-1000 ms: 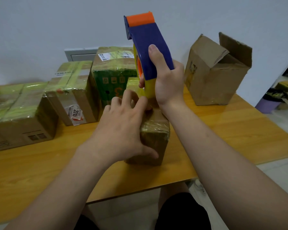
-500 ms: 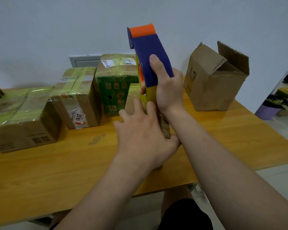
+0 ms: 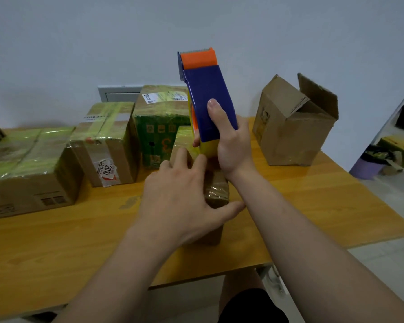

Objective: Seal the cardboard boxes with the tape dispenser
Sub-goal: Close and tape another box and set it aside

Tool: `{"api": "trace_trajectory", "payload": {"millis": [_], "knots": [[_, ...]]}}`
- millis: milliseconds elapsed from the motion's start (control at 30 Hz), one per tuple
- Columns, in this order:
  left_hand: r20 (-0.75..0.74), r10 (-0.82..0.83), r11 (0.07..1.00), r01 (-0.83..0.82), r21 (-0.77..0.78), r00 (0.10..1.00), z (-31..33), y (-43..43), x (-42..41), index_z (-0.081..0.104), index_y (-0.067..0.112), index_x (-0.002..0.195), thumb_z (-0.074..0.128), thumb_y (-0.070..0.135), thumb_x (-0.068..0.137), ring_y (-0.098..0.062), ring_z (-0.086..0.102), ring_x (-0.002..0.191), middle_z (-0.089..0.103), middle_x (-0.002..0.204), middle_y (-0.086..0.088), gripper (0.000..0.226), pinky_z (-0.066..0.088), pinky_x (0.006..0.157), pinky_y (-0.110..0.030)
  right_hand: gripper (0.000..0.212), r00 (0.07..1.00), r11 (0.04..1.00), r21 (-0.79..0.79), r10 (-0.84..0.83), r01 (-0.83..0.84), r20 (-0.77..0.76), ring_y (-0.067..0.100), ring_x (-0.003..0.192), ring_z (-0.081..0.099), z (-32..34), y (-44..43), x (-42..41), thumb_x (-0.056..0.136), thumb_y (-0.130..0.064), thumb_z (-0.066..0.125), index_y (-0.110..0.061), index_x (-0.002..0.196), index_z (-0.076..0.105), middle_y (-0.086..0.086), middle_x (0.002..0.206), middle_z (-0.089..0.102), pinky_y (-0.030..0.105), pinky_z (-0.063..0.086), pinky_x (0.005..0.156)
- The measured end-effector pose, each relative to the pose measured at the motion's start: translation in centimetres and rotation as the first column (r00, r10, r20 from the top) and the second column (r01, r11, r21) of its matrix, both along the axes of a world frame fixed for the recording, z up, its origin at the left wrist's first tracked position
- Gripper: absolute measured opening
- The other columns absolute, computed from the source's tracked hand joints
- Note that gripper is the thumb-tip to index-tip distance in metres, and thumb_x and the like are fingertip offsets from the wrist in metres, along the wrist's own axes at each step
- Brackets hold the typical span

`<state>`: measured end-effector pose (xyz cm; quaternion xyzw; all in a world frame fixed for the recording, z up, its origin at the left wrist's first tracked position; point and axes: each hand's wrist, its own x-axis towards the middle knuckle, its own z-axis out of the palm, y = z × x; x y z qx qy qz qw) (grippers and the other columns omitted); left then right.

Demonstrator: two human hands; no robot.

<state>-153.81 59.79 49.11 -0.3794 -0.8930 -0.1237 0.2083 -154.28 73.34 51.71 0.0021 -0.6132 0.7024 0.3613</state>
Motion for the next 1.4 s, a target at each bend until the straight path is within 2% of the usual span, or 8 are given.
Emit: {"api": "trace_trajectory", "payload": {"millis": [100, 200, 300, 400, 733, 1133, 1267, 1400], "knots": [[0.065, -0.098, 0.962, 0.077, 0.263, 0.993, -1.3, -1.0, -1.5, 0.067, 0.032, 0.106, 0.03, 0.096, 0.082, -0.014, 0.059, 0.087, 0.056, 0.11, 0.01, 0.078, 0.048, 0.063, -0.032, 0.04, 1.0, 1.0, 0.014, -0.02, 0.02, -0.015, 0.028, 0.065, 0.062, -0.2, -0.2, 0.1, 0.098, -0.035, 0.055, 0.003, 0.106, 0.064, 0.032, 0.089, 0.06, 0.033, 0.053, 0.056], [0.161, -0.313, 0.668, 0.096, 0.738, 0.936, -4.2, -1.3, -2.4, 0.08, 0.023, 0.108, 0.048, 0.049, 0.101, -0.013, 0.066, 0.109, 0.071, 0.119, 0.01, 0.042, 0.056, 0.085, -0.045, 0.039, 0.998, 0.998, 0.036, -0.05, 0.051, -0.033, 0.036, 0.066, 0.061, -0.3, -0.5, 0.0, 0.098, -0.033, 0.056, 0.005, 0.101, 0.064, 0.036, 0.089, 0.059, 0.035, 0.052, 0.055], [0.1, -0.376, 0.465, 0.094, 0.88, 0.921, -6.3, -0.5, -2.9, 0.079, 0.021, 0.104, 0.042, 0.024, 0.104, -0.021, 0.065, 0.115, 0.075, 0.117, 0.006, 0.037, 0.048, 0.095, -0.051, 0.042, 0.996, 0.983, 0.164, -0.078, 0.083, -0.036, 0.05, 0.07, 0.059, -0.5, -0.5, -0.2, 0.098, -0.034, 0.057, 0.007, 0.094, 0.063, 0.031, 0.081, 0.06, 0.051, 0.05, 0.058], [0.114, -0.45, 0.384, 0.077, 0.92, 0.886, -7.0, -0.1, -3.2, 0.077, 0.026, 0.103, 0.031, 0.025, 0.11, -0.028, 0.061, 0.118, 0.072, 0.119, 0.011, 0.046, 0.043, 0.097, -0.062, 0.038, 0.997, 0.944, 0.322, -0.071, 0.079, -0.037, 0.036, 0.067, 0.06, -0.7, -0.8, -0.1, 0.099, -0.036, 0.058, 0.0, 0.087, 0.064, 0.011, 0.072, 0.06, 0.05, 0.05, 0.056], [0.19, -0.605, 0.49, 0.173, 0.855, 0.773, -9.2, -2.5, -3.0, 0.055, 0.029, 0.144, 0.028, 0.054, 0.109, -0.027, 0.043, 0.145, 0.042, 0.162, 0.007, 0.05, 0.039, 0.113, -0.046, 0.045, 0.994, 0.966, 0.236, -0.1, 0.106, -0.037, 0.051, 0.074, 0.058, -0.5, -0.8, 0.6, 0.1, -0.031, 0.052, 0.013, 0.096, 0.061, 0.035, 0.084, 0.059, 0.048, 0.052, 0.06], [0.167, -0.489, 0.264, -0.037, 0.964, 0.856, -7.2, -0.6, -2.7, 0.078, 0.018, 0.097, 0.039, 0.026, 0.108, -0.027, 0.064, 0.118, 0.074, 0.116, 0.002, 0.042, 0.044, 0.104, -0.049, 0.039, 0.994, 0.9, 0.424, -0.113, 0.104, -0.003, 0.036, 0.07, 0.067, -0.2, -1.4, 0.8, 0.101, -0.03, 0.054, 0.006, 0.095, 0.065, 0.023, 0.079, 0.067, 0.045, 0.056, 0.062], [0.299, -0.356, 0.399, -0.145, 0.905, 0.885, -5.3, 0.6, -2.3, 0.071, 0.027, 0.079, 0.054, 0.035, 0.097, -0.016, 0.058, 0.11, 0.066, 0.101, 0.016, 0.027, 0.038, 0.088, -0.01, 0.024, 0.994, 0.868, 0.487, -0.112, 0.099, -0.003, 0.023, 0.068, 0.066, -0.2, -1.5, 0.8, 0.101, -0.026, 0.057, -0.005, 0.093, 0.064, 0.0, 0.077, 0.066, 0.036, 0.055, 0.056], [0.152, -0.308, 0.401, -0.017, 0.916, 0.939, -6.3, 0.3, -2.0, 0.074, 0.013, 0.087, 0.048, 0.025, 0.099, -0.022, 0.059, 0.109, 0.069, 0.106, 0.001, 0.031, 0.04, 0.093, -0.025, 0.033, 0.993, 0.901, 0.421, -0.117, 0.108, -0.003, 0.038, 0.071, 0.065, -0.4, -1.6, 0.9, 0.101, -0.033, 0.055, -0.001, 0.095, 0.065, 0.016, 0.081, 0.066, 0.05, 0.054, 0.059]]}}
